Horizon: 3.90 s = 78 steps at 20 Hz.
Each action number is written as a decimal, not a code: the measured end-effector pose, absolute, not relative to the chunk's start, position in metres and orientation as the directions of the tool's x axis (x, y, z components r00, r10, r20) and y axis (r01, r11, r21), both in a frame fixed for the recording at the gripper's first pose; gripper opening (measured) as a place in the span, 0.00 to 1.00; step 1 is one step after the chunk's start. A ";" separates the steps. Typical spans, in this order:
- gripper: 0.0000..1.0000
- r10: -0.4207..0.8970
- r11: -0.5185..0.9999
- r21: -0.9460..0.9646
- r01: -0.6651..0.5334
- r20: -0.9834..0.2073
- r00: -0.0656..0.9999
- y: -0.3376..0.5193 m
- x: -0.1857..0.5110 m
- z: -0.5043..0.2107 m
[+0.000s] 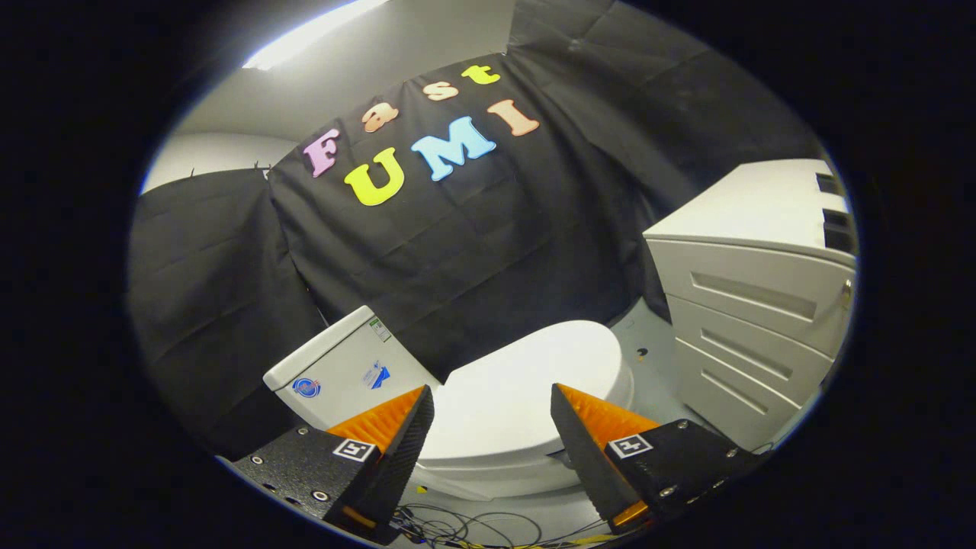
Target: Open the toilet lid.
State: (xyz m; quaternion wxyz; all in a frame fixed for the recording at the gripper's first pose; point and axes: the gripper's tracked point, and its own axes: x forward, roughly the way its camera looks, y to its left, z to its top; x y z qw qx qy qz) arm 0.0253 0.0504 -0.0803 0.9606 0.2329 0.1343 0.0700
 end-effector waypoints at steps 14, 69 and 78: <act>0.95 0.235 0.692 0.703 0.162 -0.432 0.871 0.029 0.035 -0.186; 0.00 0.313 0.487 0.835 0.256 -0.440 0.842 0.026 0.054 -0.204; 0.00 0.276 0.646 0.745 0.168 -0.433 0.858 0.052 0.055 -0.149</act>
